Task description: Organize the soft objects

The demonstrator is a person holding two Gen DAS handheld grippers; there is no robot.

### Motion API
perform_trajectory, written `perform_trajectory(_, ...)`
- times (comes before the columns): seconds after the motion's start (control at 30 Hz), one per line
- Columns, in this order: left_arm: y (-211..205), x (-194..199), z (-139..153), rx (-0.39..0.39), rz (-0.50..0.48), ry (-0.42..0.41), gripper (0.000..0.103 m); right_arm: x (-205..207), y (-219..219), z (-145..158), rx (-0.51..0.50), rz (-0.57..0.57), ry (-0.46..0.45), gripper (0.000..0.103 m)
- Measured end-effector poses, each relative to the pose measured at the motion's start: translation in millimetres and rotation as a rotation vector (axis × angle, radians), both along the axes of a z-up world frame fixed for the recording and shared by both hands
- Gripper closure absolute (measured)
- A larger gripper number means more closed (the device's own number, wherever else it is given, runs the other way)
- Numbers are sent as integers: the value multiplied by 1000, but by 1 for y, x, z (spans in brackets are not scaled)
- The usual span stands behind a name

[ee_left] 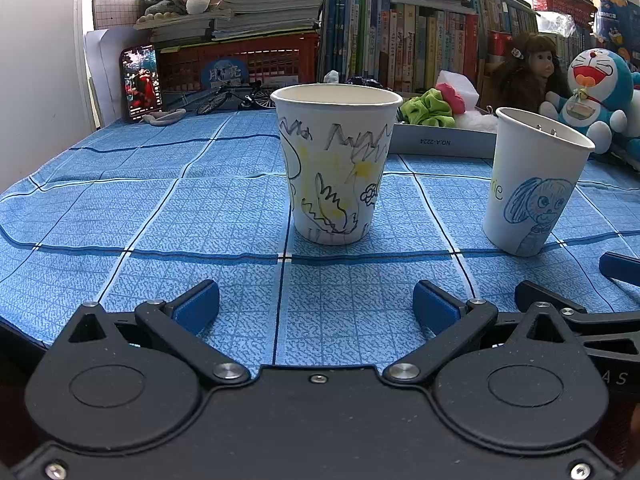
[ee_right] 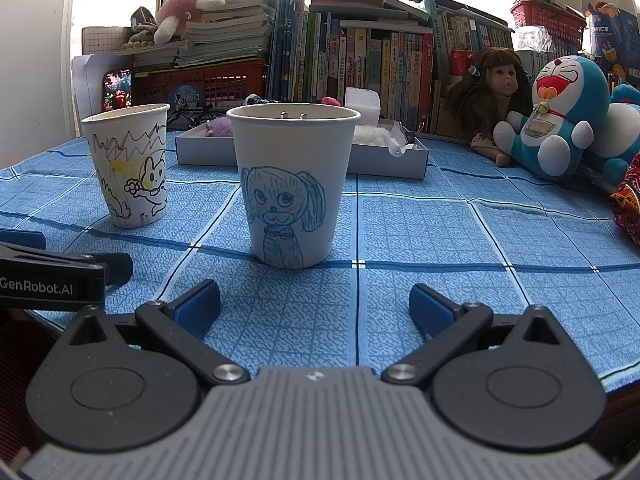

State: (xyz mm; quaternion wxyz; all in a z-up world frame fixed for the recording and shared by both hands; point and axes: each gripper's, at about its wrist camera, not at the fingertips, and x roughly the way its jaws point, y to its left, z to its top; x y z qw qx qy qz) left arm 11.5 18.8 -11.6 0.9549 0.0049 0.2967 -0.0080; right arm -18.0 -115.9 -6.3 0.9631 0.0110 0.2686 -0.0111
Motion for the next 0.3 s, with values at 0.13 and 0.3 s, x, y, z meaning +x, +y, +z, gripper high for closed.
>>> perform_trajectory(0.13,0,0,0,0,0,0,0,0,0,0,0,0,0,0)
perform_trajectory(0.3,0,0,0,2,-2,1,0,0,0,0,0,1,-1,0)
